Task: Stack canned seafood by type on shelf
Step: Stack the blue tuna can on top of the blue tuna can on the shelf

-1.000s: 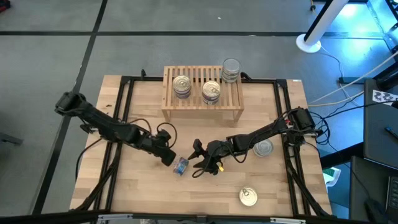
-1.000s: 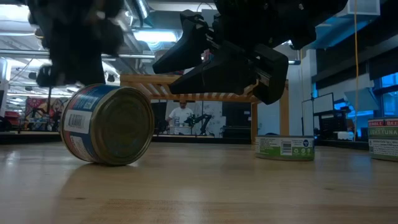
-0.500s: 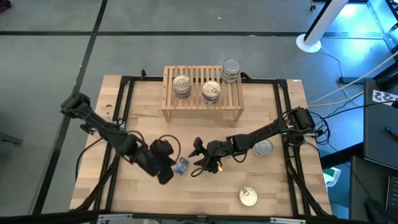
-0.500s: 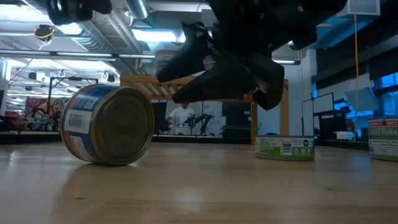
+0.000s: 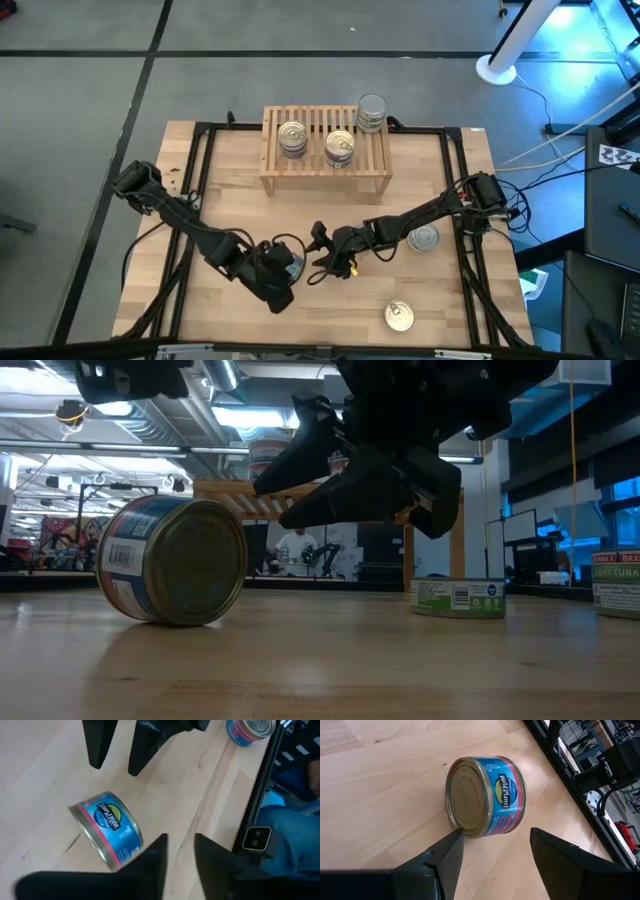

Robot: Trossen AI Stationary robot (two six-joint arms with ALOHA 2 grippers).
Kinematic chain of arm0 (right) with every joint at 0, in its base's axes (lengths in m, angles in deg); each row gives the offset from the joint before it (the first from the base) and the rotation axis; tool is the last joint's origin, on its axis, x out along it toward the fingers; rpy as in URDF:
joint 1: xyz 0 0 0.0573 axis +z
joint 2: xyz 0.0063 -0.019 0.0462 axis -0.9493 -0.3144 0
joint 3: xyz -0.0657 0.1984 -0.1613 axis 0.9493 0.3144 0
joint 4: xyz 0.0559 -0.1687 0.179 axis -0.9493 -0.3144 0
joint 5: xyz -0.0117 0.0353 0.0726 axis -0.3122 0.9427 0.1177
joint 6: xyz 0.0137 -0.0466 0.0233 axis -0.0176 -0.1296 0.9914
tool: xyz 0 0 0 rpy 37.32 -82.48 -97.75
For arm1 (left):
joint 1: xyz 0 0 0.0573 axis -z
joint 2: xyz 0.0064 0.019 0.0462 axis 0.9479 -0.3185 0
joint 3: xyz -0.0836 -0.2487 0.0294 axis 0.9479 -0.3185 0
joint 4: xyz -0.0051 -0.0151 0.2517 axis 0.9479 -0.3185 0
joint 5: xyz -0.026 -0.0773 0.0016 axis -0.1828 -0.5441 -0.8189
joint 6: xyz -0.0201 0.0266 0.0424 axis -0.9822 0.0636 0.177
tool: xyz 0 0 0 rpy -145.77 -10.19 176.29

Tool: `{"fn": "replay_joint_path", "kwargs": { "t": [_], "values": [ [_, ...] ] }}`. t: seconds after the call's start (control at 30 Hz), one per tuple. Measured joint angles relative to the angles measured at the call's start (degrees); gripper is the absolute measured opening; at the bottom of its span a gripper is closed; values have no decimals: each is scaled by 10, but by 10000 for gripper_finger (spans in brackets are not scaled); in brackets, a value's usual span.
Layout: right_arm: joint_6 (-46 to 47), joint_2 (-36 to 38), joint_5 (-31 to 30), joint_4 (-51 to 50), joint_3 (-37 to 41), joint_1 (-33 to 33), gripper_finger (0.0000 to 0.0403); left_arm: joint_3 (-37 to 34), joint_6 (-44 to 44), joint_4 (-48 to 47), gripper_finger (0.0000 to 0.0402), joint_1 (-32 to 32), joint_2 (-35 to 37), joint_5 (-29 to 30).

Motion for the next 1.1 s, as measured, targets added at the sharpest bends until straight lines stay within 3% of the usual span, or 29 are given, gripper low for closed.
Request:
{"fn": "replay_joint_path", "kwargs": {
  "t": [0.23, 0.4, 1.1],
  "values": [
    [0, 0, 0, 0, 0, 0, 230, 0, -26, -7, 212, -10, 0, -67],
    [0, 0, 0, 0, 0, 0, 230, 0, -65, -56, 258, -18, 0, -95],
    [0, 0, 0, 0, 0, 0, 230, -8, -102, -79, 264, -33, -31, -65]
  ]
}}
